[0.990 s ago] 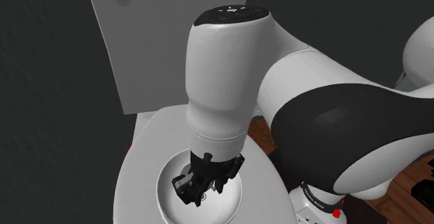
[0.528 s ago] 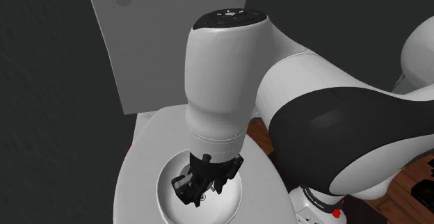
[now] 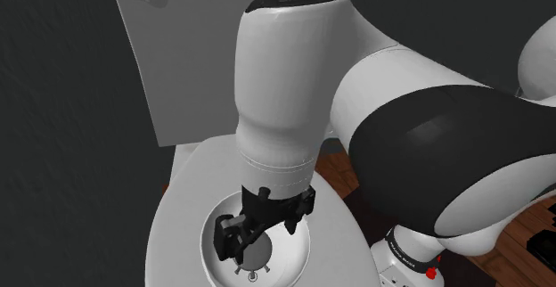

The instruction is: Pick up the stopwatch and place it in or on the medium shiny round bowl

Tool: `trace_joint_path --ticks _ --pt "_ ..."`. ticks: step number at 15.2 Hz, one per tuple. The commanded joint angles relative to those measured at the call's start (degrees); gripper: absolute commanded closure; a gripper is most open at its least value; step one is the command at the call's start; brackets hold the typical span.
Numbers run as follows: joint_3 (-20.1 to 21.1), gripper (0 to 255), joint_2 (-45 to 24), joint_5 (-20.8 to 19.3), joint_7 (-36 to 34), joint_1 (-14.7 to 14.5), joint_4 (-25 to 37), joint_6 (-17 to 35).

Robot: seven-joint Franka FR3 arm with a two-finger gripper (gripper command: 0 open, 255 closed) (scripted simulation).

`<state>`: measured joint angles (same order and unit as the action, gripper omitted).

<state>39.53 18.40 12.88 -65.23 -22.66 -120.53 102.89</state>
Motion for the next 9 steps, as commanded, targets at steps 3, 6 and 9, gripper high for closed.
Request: trace_joint_path --ticks 3,6,9 --pt "-0.8 0 0.2 -0.3 -0.1 0.3 4.7 -4.9" --pt "-0.8 0 0.2 -0.3 -0.1 0.2 4.7 -4.9" --pt "-0.8 0 0.2 -0.3 -0.1 0.2 4.7 -4.9"
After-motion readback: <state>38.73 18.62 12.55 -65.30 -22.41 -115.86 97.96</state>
